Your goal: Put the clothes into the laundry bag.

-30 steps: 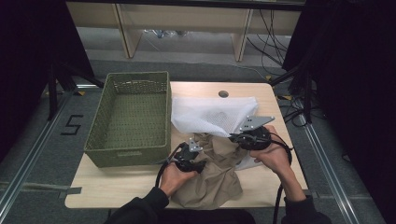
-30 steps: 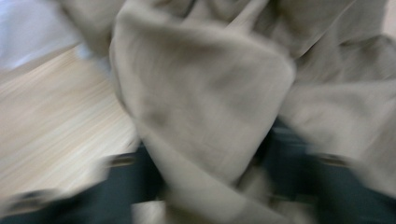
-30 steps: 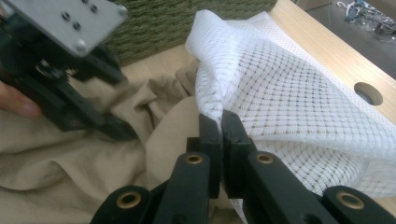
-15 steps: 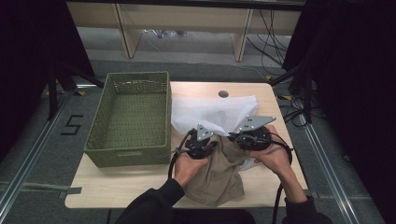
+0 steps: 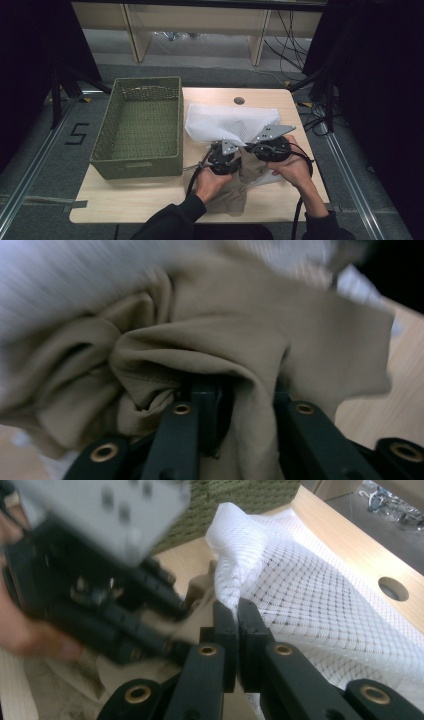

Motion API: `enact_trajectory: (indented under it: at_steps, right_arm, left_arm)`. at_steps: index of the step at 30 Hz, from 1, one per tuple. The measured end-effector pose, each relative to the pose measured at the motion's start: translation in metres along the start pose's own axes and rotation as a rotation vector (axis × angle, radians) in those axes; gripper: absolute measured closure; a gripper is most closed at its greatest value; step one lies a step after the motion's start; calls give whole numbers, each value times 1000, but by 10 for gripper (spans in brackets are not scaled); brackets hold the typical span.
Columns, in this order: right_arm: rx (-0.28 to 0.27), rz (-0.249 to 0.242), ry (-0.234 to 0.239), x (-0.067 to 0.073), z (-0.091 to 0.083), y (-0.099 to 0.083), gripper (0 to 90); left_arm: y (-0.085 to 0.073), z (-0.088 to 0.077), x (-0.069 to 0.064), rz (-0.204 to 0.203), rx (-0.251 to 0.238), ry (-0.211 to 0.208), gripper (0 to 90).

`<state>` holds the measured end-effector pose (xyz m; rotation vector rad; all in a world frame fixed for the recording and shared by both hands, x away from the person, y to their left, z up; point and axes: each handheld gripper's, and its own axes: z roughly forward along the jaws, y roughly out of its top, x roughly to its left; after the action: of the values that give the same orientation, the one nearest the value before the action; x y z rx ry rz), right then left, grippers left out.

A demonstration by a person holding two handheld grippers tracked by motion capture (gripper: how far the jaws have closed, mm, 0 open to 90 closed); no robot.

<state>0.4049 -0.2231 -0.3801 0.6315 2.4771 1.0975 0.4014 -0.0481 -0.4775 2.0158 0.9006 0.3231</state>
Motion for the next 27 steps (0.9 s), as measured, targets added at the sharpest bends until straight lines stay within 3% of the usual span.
enact_trajectory:
  at_steps: [1,3,5,8,12,14,17,18,21,23,24,27]
  right_arm:
    - [2,1,2,-1,0,-1,897]
    - [1,6,3,-3,-1,-2,897]
    - [5,30,-5,-4,-3,-4,897]
    - [6,27,-13,-7,-3,-6,897]
    - [11,32,-7,-6,-2,-5,896]
    - [13,16,2,-6,-2,-5,896]
    - [8,13,-5,-6,-1,-5,896]
    - [11,14,-4,-5,-1,-5,896]
    - [14,22,-2,-5,-1,-5,896]
    - [15,19,2,-5,0,-5,896]
    - [17,20,1,-4,1,-5,896]
    - [24,10,14,-2,3,-5,896]
  left_arm:
    - [-3,3,0,-4,5,-4,690]
    - [-8,1,3,28,44,-22,637]
    - [-9,-3,5,20,54,-31,581]
    - [-7,-17,8,17,69,-36,413]
    - [-3,-37,14,19,58,4,295]
    - [-4,-47,22,4,27,16,276]
    - [-5,-52,31,-26,37,35,237]
    - [-5,-53,34,-30,30,62,234]
    - [-2,-49,40,-39,31,84,221]
    - [-1,-39,46,2,76,83,198]
    - [-1,-31,49,-2,104,77,173]
    - [-3,-5,56,-47,114,50,159]
